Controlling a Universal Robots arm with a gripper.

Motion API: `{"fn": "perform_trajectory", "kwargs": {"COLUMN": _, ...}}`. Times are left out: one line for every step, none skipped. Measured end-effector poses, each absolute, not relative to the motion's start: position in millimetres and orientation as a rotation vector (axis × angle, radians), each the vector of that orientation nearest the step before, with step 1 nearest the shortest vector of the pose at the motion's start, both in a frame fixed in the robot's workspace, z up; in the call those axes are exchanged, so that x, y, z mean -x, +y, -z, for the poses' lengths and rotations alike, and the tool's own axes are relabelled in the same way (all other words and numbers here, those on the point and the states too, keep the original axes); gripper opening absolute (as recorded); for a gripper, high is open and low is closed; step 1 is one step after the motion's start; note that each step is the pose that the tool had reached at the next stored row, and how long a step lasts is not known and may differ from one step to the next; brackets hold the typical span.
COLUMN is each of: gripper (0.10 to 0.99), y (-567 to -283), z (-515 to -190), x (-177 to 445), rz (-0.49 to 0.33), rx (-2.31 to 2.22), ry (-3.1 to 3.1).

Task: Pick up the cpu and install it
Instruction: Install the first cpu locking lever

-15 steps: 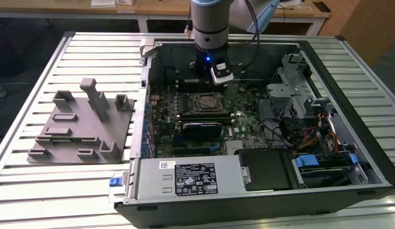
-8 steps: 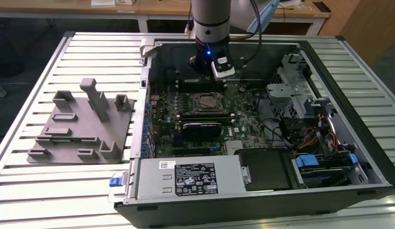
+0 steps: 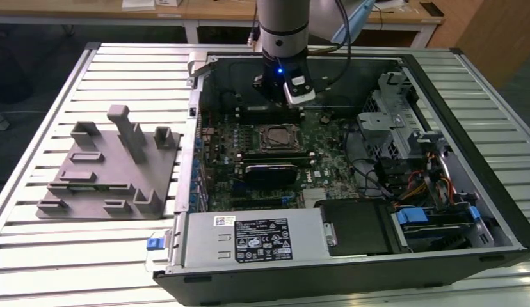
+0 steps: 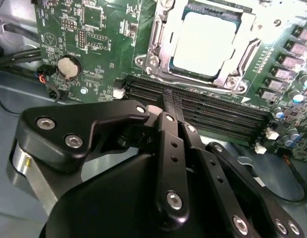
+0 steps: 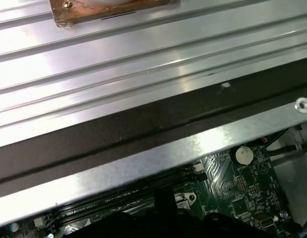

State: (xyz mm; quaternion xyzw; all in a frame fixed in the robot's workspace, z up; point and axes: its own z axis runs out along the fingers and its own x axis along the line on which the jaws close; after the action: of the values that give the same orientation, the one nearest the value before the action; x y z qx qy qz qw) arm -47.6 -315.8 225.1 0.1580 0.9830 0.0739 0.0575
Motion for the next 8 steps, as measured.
{"fn": "perform_trajectory", "kwargs": {"gripper": 0.106, "y": -315.8, "z": -224.9, "x": 47.6, "rz": -0.215, "rx": -0.479, "ry": 2.98}}
{"fn": "perform_trajectory", "kwargs": {"gripper": 0.106, "y": -315.8, "z": -224.6, "x": 47.5, "rz": -0.206, "rx": -0.479, "ry": 2.981}}
{"fn": "perform_trajectory", "kwargs": {"gripper": 0.106, "y": -315.8, "z": -224.5, "x": 47.3, "rz": -0.197, "rx": -0.479, "ry": 2.983}}
{"fn": "perform_trajectory", "kwargs": {"gripper": 0.106, "y": -315.8, "z": -224.4, "x": 47.2, "rz": -0.186, "rx": -0.48, "ry": 2.986}}
{"fn": "perform_trajectory", "kwargs": {"gripper": 0.106, "y": -315.9, "z": -224.4, "x": 46.9, "rz": -0.174, "rx": -0.48, "ry": 2.989}}
{"fn": "perform_trajectory", "kwargs": {"gripper": 0.106, "y": -316.0, "z": -224.3, "x": 46.6, "rz": -0.163, "rx": -0.481, "ry": 2.993}}
{"fn": "perform_trajectory", "kwargs": {"gripper": 0.106, "y": -316.1, "z": -224.3, "x": 46.3, "rz": -0.15, "rx": -0.481, "ry": 2.997}}
{"fn": "perform_trajectory", "kwargs": {"gripper": 0.106, "y": -316.3, "z": -224.3, "x": 46.1, "rz": -0.138, "rx": -0.482, "ry": 3.001}}
